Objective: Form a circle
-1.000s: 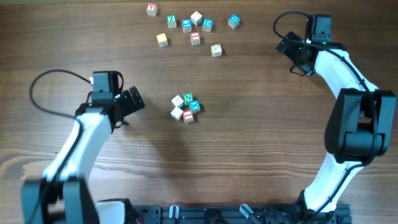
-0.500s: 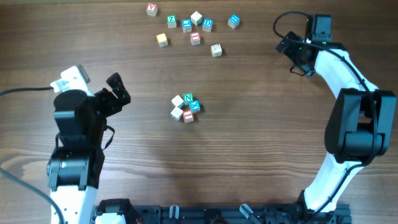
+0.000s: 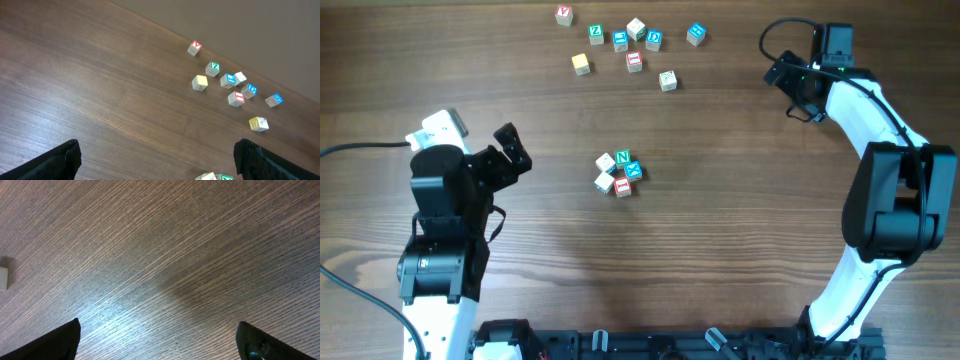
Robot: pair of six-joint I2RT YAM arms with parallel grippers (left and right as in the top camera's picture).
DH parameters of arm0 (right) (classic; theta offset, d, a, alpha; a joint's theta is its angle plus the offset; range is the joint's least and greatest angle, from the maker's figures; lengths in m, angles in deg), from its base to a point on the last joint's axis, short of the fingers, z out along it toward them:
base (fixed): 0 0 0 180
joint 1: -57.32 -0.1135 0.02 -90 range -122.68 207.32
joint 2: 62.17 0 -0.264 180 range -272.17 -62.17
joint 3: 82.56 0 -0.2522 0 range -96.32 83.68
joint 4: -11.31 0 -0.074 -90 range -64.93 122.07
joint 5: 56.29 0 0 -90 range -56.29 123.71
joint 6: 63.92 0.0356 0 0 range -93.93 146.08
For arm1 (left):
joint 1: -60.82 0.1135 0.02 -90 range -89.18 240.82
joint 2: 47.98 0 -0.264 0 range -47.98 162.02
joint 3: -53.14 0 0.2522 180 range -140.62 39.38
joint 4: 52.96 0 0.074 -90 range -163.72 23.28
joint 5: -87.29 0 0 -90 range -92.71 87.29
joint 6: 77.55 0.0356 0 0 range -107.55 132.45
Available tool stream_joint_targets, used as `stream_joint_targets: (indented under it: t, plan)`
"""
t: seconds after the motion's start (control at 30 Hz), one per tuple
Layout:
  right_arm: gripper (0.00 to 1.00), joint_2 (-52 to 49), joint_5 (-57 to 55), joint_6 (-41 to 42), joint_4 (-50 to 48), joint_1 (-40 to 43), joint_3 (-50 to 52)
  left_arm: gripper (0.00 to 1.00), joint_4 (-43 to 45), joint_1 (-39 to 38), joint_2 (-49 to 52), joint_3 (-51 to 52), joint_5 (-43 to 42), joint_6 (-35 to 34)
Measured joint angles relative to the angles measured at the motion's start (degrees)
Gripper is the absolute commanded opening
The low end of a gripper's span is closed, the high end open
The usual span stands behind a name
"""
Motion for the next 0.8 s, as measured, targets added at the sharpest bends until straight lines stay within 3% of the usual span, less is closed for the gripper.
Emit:
stream_joint_targets:
  t: [0.2, 0.43, 0.8]
  plan:
    - [1.00, 0.0, 0.0, 0.0, 0.0, 0.0, 0.0, 1.00, 10.2, 0.0, -5.2, 7.0, 0.0, 0.0]
    - [1.00, 0.0, 0.0, 0.0, 0.0, 0.0, 0.0, 1.00, 38.4, 0.0, -12.0, 14.6, 0.0, -0.2]
    - [1.00, 0.0, 0.0, 0.0, 0.0, 0.0, 0.0, 1.00, 41.7, 0.0, -25.7, 26.1, 0.0, -0.2]
